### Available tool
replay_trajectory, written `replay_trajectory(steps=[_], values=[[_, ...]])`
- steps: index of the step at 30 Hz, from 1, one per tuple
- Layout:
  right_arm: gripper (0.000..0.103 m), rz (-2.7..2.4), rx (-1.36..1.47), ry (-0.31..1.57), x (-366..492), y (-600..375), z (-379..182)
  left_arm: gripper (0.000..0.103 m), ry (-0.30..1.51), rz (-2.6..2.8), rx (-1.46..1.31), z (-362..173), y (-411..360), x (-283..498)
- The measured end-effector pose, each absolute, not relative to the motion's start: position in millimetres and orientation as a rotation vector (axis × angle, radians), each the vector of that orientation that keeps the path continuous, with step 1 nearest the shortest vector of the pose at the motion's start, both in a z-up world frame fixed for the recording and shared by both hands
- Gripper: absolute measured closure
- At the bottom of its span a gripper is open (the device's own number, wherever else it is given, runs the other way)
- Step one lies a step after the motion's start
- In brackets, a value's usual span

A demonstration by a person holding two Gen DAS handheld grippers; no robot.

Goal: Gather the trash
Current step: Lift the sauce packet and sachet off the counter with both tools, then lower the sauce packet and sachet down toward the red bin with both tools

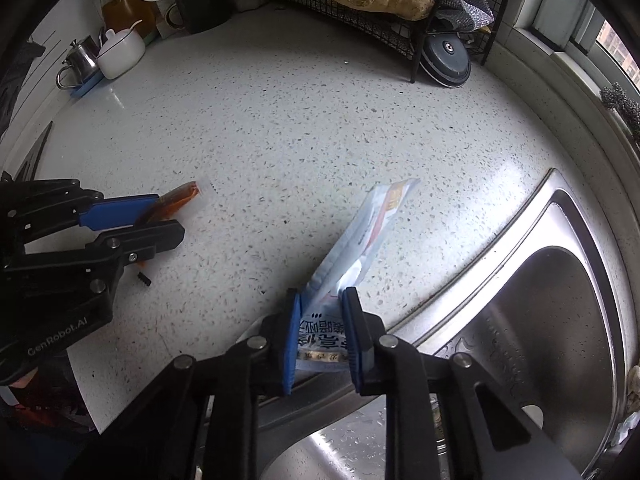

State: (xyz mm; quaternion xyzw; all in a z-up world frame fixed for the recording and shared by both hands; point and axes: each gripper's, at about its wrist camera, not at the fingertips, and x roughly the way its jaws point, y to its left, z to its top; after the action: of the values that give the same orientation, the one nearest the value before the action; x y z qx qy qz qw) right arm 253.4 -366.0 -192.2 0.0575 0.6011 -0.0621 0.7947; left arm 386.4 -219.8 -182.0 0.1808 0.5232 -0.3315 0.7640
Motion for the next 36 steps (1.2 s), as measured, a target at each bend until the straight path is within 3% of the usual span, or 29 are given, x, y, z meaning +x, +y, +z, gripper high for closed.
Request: replay_trajectory(steps=[22,36], values=[[0.087,0.073,0.057,1.229,172.5,-188.9,-163.6,0.082,1.108,-0.569,0.297,-153.5,-34.1,262.7],[0.087,0.239,-0.001,1.240,111.6,-87.3,-171.5,0.082,1.159,-0.436,0.226,-172.8,78.9,162.6]])
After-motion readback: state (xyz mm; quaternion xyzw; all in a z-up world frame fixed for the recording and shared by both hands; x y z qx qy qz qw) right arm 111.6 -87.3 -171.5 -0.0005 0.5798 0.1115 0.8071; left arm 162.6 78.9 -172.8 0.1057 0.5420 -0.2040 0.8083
